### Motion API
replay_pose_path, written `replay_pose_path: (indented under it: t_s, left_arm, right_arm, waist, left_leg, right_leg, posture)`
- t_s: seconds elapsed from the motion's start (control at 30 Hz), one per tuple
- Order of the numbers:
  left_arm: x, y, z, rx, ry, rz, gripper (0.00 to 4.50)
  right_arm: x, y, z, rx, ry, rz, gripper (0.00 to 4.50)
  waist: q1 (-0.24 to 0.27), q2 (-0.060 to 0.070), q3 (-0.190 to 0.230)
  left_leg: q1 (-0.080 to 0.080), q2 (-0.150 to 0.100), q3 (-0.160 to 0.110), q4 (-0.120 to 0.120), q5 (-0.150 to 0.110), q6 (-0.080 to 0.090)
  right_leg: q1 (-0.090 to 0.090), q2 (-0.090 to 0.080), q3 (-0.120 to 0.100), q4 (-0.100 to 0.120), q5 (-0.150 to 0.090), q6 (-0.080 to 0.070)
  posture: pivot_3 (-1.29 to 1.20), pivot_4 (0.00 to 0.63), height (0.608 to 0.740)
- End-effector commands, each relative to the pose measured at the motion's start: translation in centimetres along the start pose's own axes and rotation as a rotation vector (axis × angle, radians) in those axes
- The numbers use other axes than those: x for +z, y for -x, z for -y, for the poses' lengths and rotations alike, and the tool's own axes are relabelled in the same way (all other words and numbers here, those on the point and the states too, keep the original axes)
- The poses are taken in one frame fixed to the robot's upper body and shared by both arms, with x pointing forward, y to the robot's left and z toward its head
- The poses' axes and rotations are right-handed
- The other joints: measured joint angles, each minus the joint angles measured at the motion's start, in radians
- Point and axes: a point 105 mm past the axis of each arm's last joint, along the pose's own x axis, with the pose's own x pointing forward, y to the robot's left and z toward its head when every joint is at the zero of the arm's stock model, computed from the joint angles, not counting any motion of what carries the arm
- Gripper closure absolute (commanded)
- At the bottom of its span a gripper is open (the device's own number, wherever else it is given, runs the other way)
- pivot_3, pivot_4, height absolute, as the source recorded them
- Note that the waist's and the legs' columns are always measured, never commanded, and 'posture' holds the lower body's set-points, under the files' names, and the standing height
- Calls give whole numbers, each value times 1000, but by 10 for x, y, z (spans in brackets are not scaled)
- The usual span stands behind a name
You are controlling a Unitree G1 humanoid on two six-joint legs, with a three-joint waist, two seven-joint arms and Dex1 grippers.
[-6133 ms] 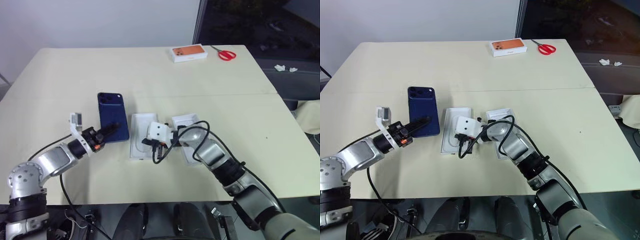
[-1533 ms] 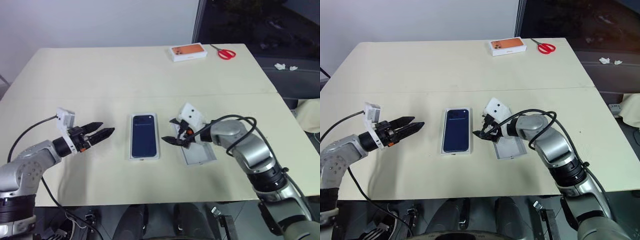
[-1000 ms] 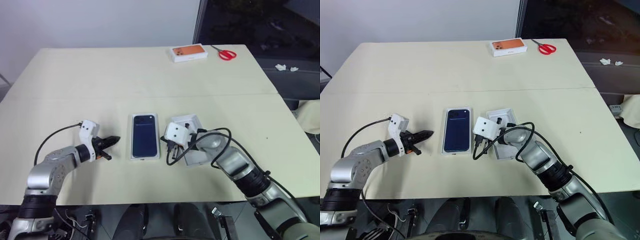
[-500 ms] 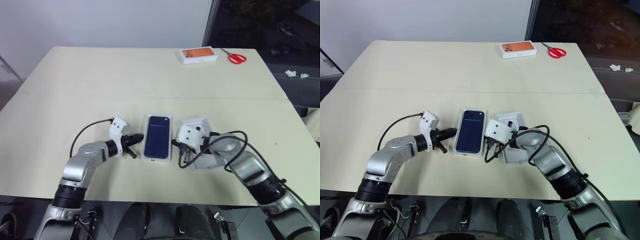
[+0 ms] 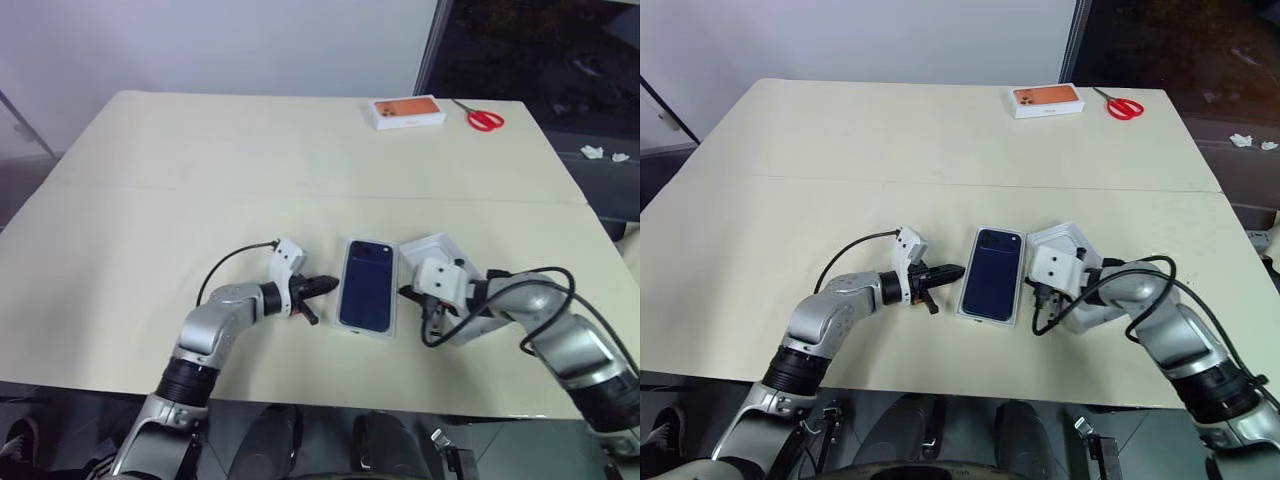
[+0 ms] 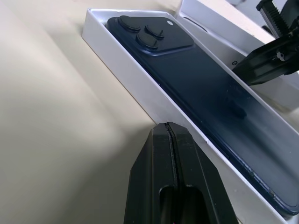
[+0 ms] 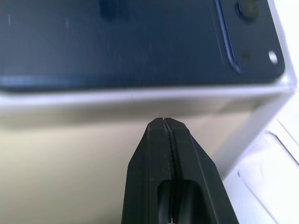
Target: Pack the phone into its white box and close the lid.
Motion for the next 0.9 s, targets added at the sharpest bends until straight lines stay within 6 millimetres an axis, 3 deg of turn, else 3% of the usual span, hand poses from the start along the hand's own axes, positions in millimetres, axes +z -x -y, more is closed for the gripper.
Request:
replay_pose_path:
  t_s: [0.03,0.3,0.9]
  left_arm:
    - [-9,-10,11,-60,13,-35,4480]
    - [-4,-21,19,-103,-8,-30,4480]
    - [-1,-23,23,-117,-9,-18,4480]
  right_arm:
    - [-15,9,6,-19,-16,-47,4500]
    - [-20,11,21,-75,-33,-45,4500]
    - [14,-17,38,-91,-51,75,4500]
  waist:
    - [-2,0,0]
    - [-2,0,0]
    - [-19,0,0]
  left_leg:
    - [0,0,0,0,0,0]
    - [0,0,0,1,0,0]
    - [0,2,0,0,1,-2]
  right_leg:
    - [0,0,0,0,0,0]
    - [1,0,0,0,0,1]
    - [-2,2,1,2,1,1]
  posture:
    - [0,150,740]
    - [0,150,740]
    - [0,150,740]
